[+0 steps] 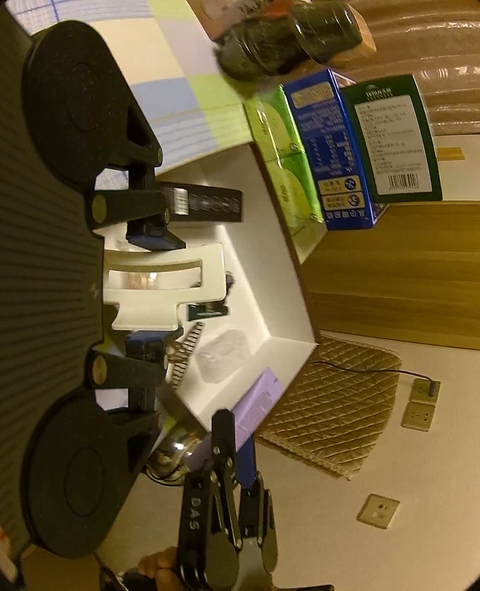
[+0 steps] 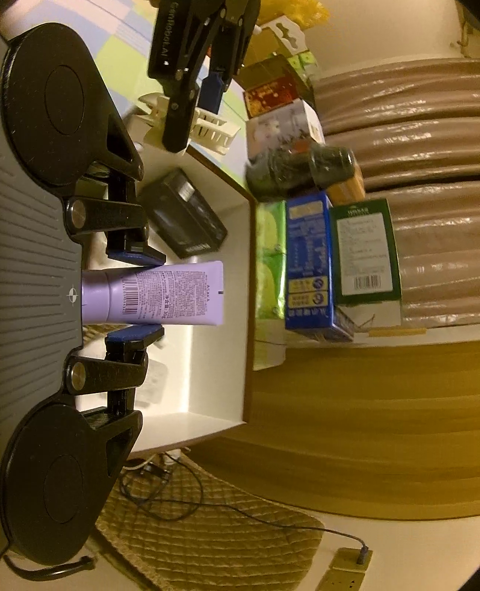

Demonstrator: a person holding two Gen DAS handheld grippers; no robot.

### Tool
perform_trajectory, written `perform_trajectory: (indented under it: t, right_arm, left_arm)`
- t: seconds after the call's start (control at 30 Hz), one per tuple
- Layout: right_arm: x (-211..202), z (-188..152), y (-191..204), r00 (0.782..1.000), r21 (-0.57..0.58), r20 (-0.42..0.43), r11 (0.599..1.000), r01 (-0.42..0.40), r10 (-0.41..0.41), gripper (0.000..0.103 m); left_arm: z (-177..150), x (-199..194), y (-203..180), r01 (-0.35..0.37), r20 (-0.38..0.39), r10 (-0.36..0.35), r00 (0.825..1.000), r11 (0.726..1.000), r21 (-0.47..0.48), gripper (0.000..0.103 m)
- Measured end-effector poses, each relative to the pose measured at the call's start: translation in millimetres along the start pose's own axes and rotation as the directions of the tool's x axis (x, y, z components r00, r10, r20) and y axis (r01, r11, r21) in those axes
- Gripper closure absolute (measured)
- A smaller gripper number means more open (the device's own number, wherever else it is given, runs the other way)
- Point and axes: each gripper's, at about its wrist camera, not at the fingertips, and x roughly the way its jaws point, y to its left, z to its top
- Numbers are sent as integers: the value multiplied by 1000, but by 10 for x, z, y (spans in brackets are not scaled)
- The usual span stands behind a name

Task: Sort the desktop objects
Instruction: 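Lower the white claw clip into the box while right lowers purple tube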

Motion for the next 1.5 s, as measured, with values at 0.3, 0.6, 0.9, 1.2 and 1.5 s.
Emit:
perform_trajectory:
  t: [0.3,0.6,0.9,1.2,1.5]
  right_arm:
    - [575,267,-259,999,22,-33,1000,3,-2,72]
    - [1122,357,-443,994,18,-107,1000,-21,23,72]
    - [1542,327,-617,979,33,-201,999,-35,41,72]
    - [1754,324,-718,969,44,-240,998,-48,57,72]
    - [1825,329,-765,963,68,-261,996,-57,73,72]
  left_arm:
    - [385,516,41,5,-31,-6,999,1000,-17,67]
    - [558,1160,129,-2,-122,-6,992,998,-65,67]
    - [569,1669,209,-40,-196,24,980,996,-80,67]
    - [552,2001,302,-71,-251,48,967,994,-85,67]
    - [555,2067,354,-64,-254,38,967,993,-94,60]
